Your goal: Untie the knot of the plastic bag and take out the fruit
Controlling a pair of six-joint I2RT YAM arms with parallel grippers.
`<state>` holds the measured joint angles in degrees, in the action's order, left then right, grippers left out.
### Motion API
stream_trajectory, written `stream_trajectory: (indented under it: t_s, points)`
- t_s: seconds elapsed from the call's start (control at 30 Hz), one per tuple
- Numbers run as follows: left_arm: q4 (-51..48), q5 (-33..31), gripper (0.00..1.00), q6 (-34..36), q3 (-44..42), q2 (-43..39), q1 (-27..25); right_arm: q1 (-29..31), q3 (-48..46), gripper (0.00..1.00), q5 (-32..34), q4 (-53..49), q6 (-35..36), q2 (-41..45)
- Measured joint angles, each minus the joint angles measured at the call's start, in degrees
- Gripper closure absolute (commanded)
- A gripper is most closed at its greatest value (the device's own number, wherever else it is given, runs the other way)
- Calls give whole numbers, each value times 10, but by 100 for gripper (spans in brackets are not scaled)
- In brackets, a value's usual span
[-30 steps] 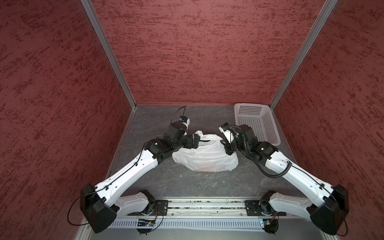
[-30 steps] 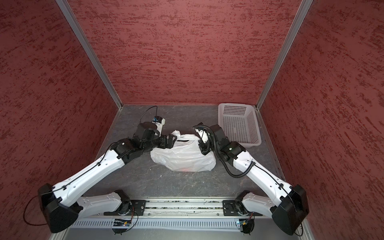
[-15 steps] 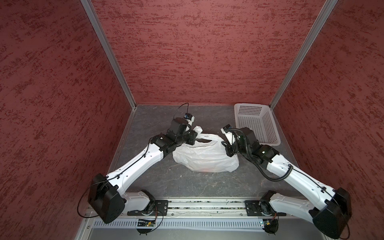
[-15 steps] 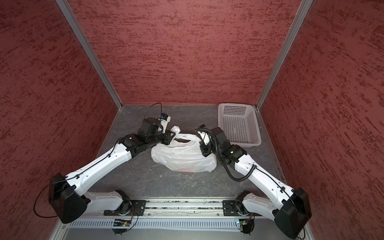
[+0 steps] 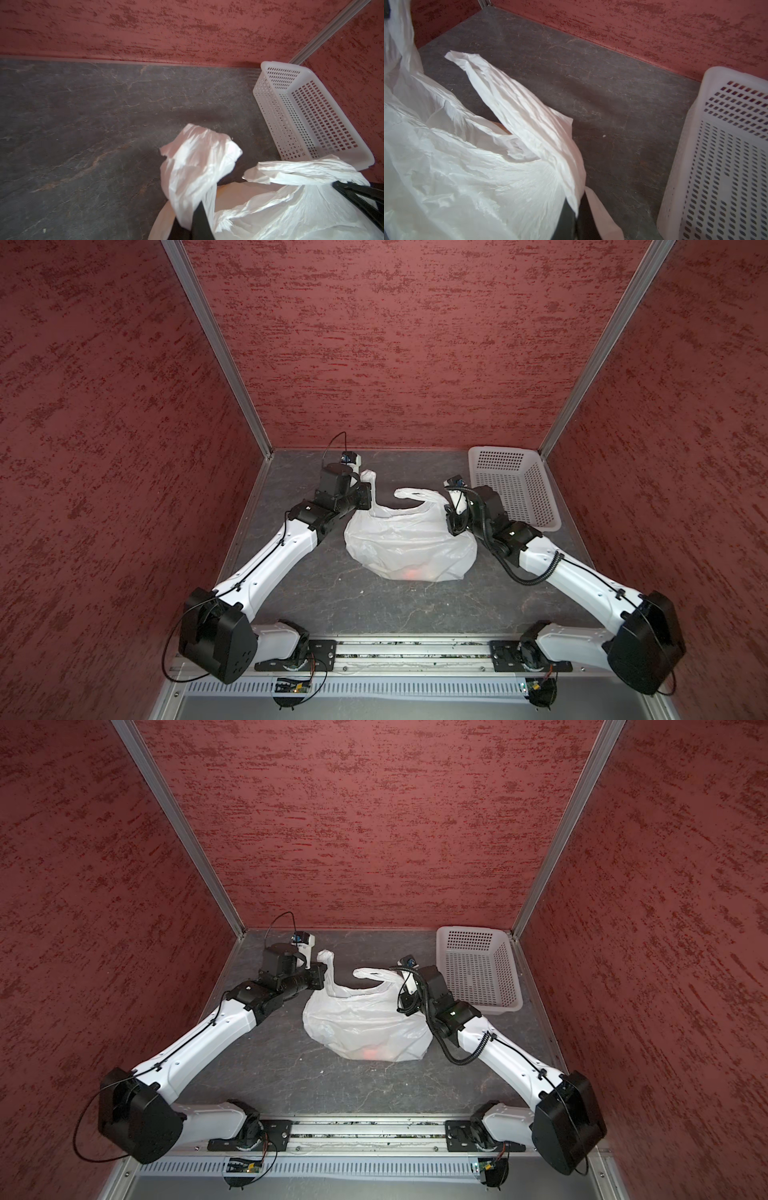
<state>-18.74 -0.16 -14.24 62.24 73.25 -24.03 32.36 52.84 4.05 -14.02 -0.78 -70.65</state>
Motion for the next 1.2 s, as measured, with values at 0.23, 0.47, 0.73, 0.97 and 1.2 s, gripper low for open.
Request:
stream_trajectory:
  t_s: [0.23,0.47,0.73,0.97,1.2]
  points:
    - [19,-63,100,-44,-84,-170,-59,-2,-98,100,-25,3,-66,171]
    - [6,-157,100,-128,-190,-245,-211,-2,-207,100,-75,-12,-143,242]
    - [-25,-238,100,-186,-247,-251,-254,6,-280,100,-128,-26,-193,209]
    - [-36,-264,100,-174,-201,-252,-254,10,-138,34,-155,-129,-178,186]
    - [-10,-251,100,-148,-175,-246,-259,37,82,19,-168,-220,-119,136]
